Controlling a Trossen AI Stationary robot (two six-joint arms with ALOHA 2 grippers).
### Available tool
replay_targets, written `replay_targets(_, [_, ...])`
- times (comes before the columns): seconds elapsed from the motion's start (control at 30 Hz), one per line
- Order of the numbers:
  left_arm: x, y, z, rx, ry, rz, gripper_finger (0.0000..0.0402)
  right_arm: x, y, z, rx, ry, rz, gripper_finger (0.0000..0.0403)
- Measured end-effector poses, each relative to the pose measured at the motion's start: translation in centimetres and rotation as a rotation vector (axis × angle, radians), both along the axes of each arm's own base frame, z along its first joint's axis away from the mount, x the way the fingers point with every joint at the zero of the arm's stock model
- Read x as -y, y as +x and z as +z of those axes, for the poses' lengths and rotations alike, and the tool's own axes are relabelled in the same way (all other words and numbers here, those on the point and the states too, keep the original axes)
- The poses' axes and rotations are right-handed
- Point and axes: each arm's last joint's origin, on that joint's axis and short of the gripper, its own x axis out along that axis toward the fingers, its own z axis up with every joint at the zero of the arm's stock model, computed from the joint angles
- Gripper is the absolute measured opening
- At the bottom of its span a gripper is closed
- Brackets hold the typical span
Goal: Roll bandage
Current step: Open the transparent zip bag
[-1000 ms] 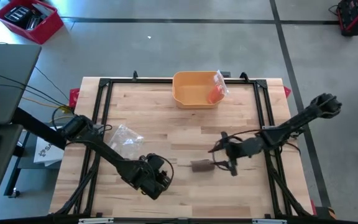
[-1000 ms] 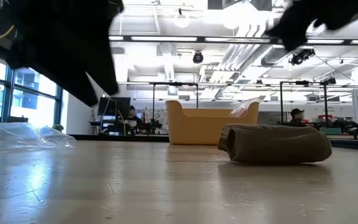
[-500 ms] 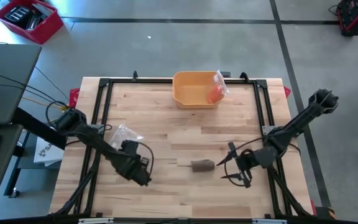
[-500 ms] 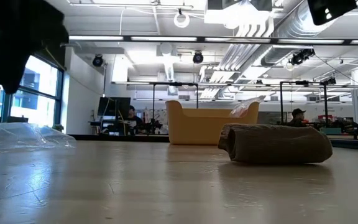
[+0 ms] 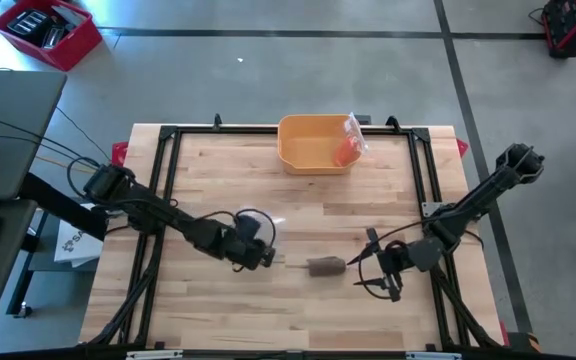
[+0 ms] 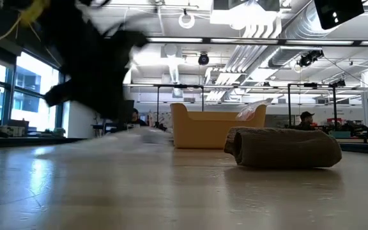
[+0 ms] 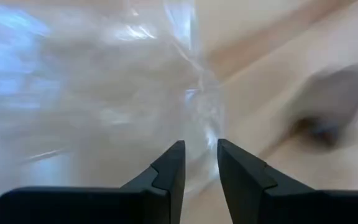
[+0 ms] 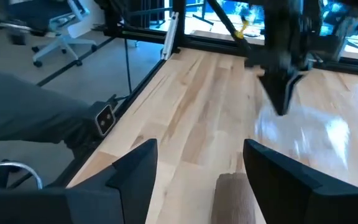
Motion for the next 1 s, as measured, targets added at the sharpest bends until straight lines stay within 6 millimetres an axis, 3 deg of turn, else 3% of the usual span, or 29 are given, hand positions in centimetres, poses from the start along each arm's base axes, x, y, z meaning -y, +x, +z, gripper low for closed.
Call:
replay_targets(0.17, [-0.1,0.7,3.3,0.137,0.145,-0.073,0.0083,0.1,0.0,0.0,-0.008,0.023,-0.014,0.0229])
replay_targets(0.3, [-0.1,0.1,3.7,0.120,0.145,-0.079,0.0083,0.6,0.1,-0.5,-0.062,0.075,-0.138,0.0229])
replay_targets(0.43, [-0.1,-0.2,2.0,0.061,0.105,-0.029,0.0083,3.0,0.8,-2.0,-0.239,0.127,-0.277,0.0229])
replay_targets(0.63, [-0.5,0.8,-2.3,-0.015,0.077,0.010,0.0083,8.9,1.9,-5.1,-0.572,0.204,-0.596,0.0229])
replay_targets(0.87, [-0.7,5.4,-6.8,0.177,0.047,-0.101,0.0083,13.9,4.7,-8.7,-0.684,0.240,-0.679,0.0229])
replay_targets(1.0, [1.0,8.1,-6.5,0.347,0.005,-0.283,0.0082,15.9,7.0,-9.8,-0.596,0.191,-0.603,0.0229])
